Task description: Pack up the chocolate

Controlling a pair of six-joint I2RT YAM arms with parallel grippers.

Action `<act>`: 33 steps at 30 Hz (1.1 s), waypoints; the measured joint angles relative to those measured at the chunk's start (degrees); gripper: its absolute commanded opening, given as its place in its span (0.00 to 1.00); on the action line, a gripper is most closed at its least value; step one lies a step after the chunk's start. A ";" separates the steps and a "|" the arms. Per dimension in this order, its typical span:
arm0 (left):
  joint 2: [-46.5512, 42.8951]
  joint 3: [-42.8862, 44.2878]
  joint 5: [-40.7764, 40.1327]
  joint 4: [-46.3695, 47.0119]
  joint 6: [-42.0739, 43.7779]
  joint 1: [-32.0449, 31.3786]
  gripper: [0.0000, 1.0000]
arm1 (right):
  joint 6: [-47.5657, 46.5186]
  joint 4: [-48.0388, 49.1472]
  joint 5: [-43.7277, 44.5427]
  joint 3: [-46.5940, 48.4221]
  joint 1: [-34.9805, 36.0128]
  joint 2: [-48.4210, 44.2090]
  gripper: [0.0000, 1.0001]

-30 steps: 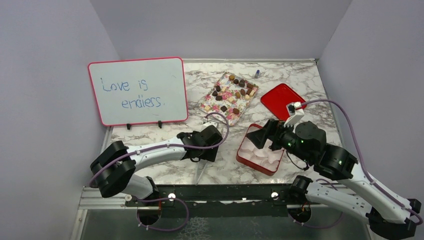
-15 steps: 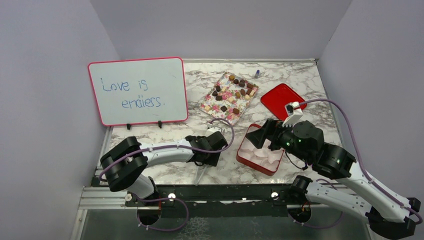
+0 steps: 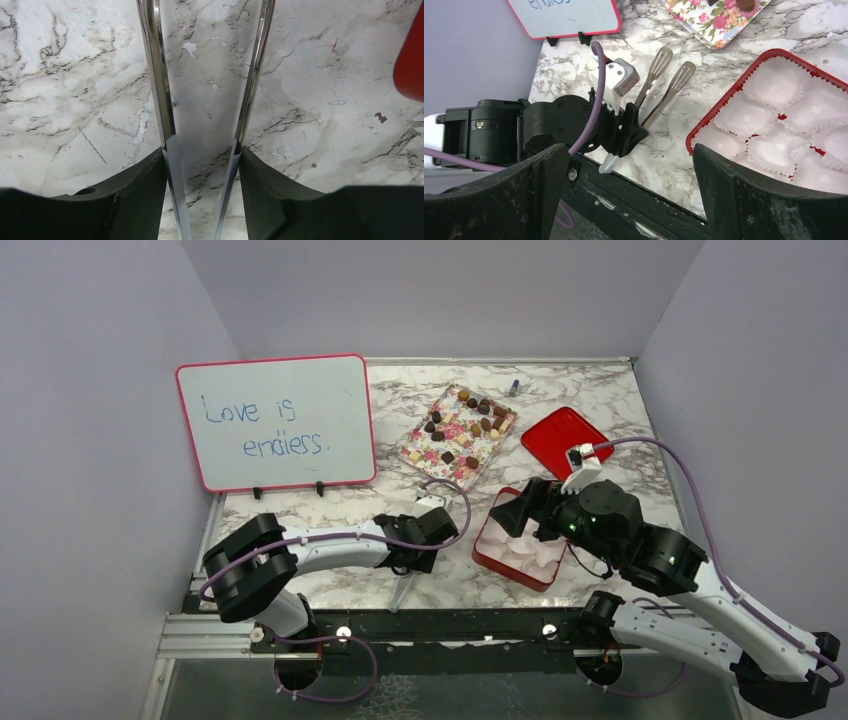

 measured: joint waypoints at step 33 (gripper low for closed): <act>-16.06 11.61 -4.09 -10.64 10.56 -0.44 0.43 | 2.97 3.39 -5.46 -3.67 0.00 5.09 0.97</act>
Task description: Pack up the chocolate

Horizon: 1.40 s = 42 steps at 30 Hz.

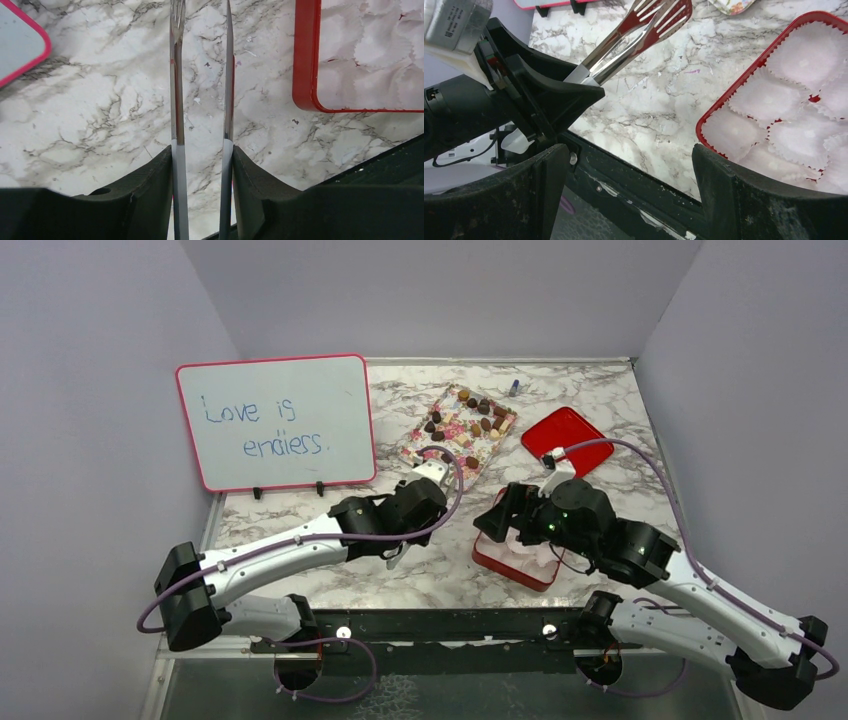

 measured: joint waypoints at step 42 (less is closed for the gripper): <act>31.71 21.86 8.70 4.70 10.23 11.32 0.44 | -2.93 -5.77 7.04 4.96 0.00 -11.45 0.97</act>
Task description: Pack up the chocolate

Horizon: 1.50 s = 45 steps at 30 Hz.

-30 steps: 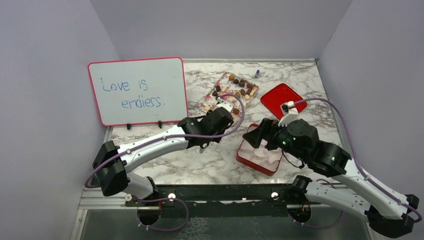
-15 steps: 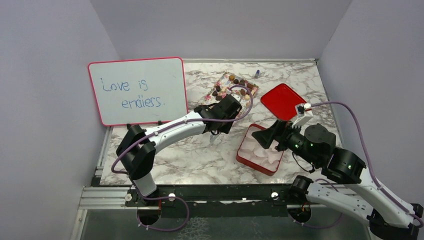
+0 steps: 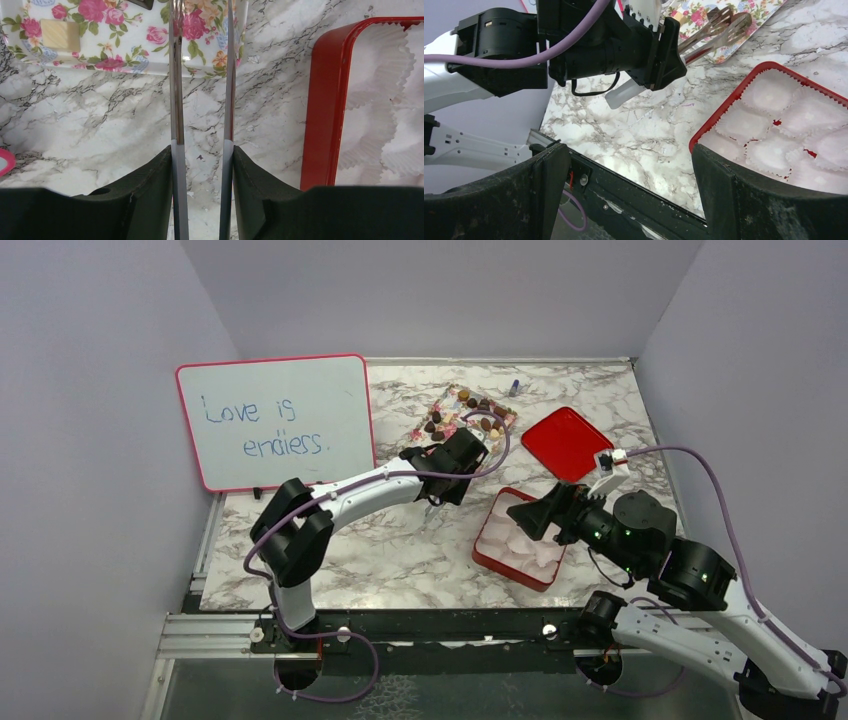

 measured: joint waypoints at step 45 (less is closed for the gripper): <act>-16.06 -6.73 14.69 2.49 -1.18 0.44 0.21 | 1.73 -2.29 2.40 -2.97 0.00 0.26 0.96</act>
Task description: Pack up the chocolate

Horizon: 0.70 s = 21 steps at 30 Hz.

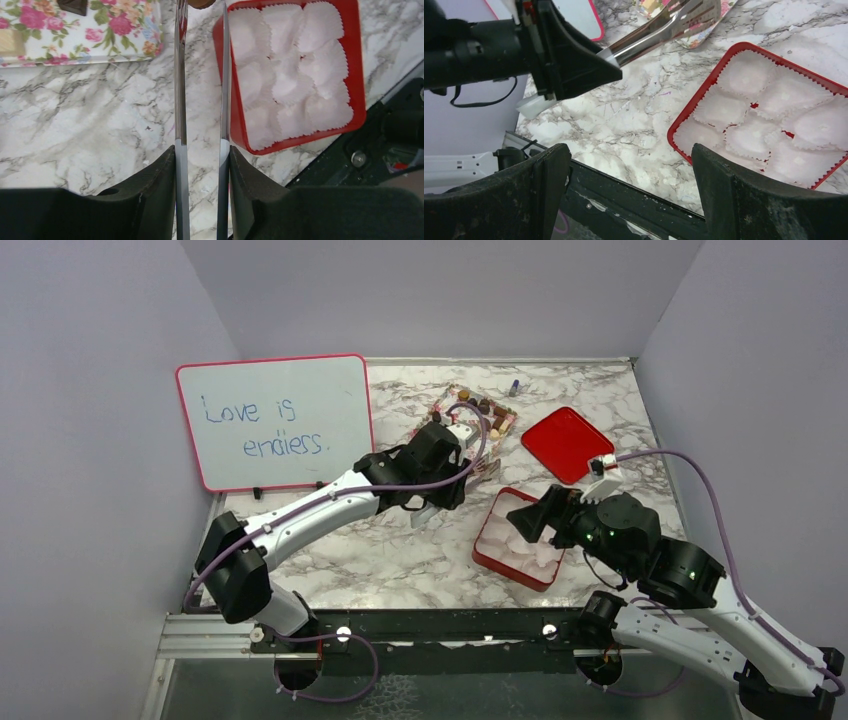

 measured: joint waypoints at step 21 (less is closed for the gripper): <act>0.15 -2.27 4.37 0.07 -1.40 -6.21 0.24 | -0.13 -2.12 3.30 0.39 0.00 -2.80 0.96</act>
